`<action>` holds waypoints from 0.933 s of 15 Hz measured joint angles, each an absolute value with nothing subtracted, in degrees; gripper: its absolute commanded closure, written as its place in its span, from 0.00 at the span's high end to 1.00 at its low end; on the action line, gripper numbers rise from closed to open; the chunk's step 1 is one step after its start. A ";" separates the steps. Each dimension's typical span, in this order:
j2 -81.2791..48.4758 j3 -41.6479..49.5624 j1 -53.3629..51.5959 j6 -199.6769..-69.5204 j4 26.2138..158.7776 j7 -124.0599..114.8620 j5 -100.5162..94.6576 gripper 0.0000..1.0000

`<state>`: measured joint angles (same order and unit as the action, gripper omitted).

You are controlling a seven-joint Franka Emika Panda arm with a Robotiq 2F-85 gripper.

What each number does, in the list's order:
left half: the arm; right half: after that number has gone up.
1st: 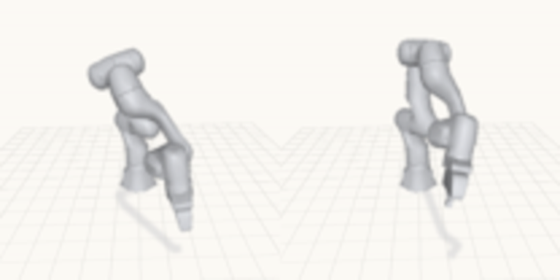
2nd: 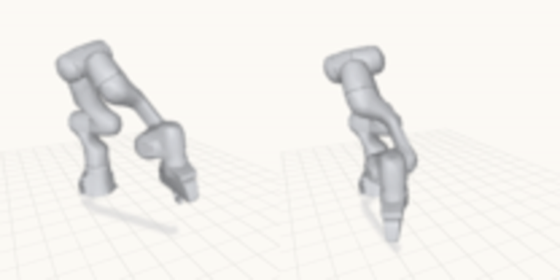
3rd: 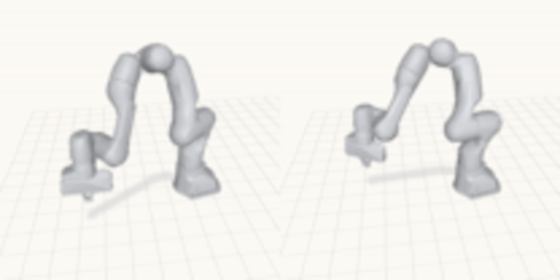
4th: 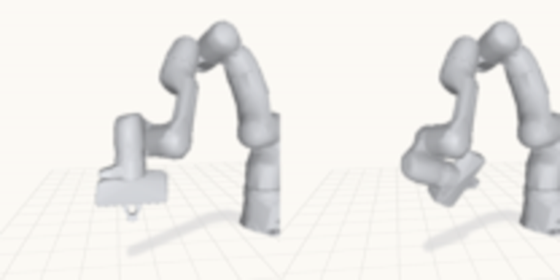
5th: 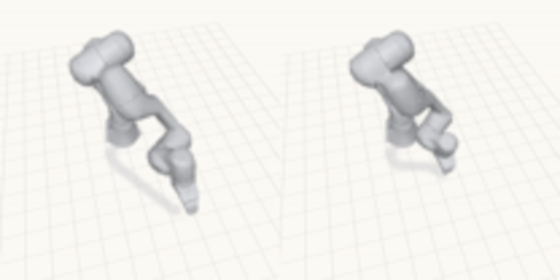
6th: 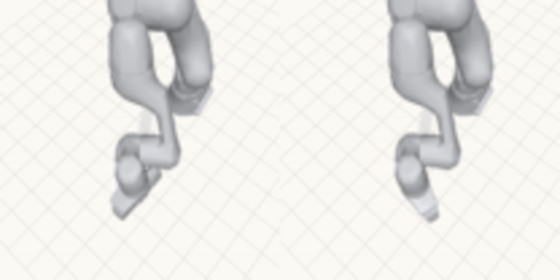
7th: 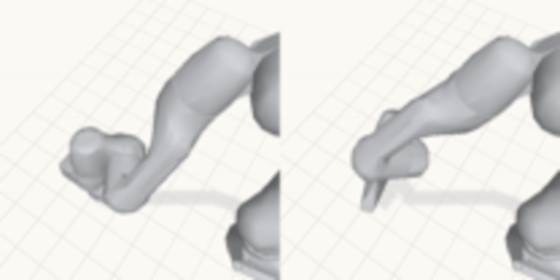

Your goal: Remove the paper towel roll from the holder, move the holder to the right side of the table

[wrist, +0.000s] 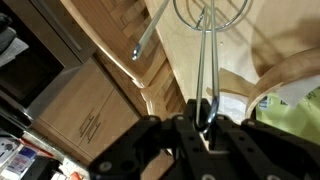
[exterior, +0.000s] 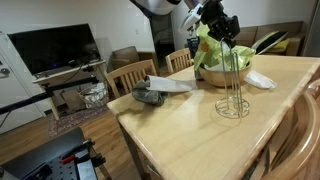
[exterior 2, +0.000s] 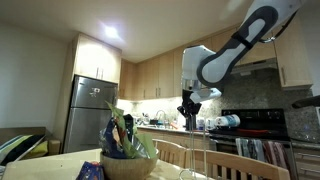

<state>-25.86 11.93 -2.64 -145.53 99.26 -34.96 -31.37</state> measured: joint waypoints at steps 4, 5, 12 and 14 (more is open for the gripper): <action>-28.22 11.97 -2.41 -142.87 96.61 -32.72 -25.32 0.02; -28.76 11.97 -2.40 -142.27 95.98 -32.44 -24.09 0.02; -31.47 12.43 -2.41 -139.96 92.35 -31.74 -21.18 0.02; -31.96 12.68 -2.41 -139.64 91.67 -31.74 -21.15 0.36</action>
<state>-31.96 12.68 -2.41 -139.64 91.67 -31.74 -21.15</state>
